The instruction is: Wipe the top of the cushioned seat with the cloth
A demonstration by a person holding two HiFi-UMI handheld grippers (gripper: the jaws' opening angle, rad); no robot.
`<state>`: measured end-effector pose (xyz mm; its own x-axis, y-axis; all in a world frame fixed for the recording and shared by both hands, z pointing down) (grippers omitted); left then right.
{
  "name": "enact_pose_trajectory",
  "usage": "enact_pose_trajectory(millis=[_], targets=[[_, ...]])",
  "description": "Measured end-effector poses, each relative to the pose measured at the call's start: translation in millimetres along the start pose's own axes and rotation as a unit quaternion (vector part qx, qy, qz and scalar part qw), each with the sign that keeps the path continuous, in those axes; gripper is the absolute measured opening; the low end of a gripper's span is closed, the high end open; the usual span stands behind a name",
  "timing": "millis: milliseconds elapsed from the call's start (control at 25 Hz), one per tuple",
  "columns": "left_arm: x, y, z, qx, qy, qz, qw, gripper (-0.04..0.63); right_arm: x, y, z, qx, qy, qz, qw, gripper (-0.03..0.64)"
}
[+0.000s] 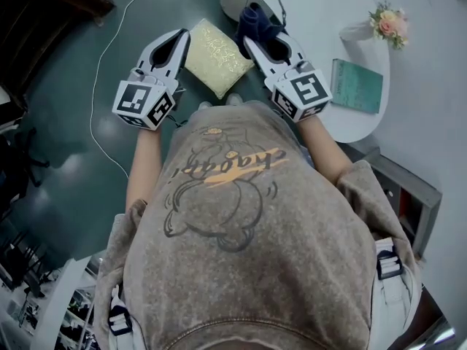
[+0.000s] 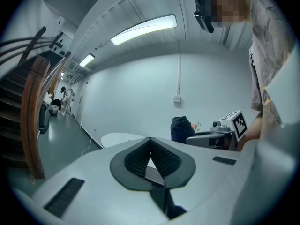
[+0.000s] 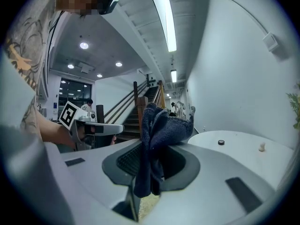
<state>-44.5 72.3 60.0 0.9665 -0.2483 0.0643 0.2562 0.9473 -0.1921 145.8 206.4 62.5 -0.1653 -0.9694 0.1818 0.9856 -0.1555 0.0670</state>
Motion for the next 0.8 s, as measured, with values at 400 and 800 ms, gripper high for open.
enact_pose_trajectory(millis=[400, 800], targets=[[-9.8, 0.3, 1.5, -0.01, 0.001, -0.02, 0.9997, 0.017, -5.5, 0.5, 3.8, 0.001, 0.007, 0.011, 1.0, 0.095], [-14.8, -0.1, 5.1, -0.019, 0.003, -0.032, 0.9993, 0.018, -9.9, 7.6, 5.6, 0.006, 0.013, 0.023, 1.0, 0.095]])
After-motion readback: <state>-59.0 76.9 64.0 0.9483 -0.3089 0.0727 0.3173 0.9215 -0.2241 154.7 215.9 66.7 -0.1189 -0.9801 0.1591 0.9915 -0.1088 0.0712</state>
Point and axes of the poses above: the fingertips, and each gripper's own axes: x forward along the fingers, y to its right, z out of its underside, the point moved 8 cm from there along -x, backward along the fingers
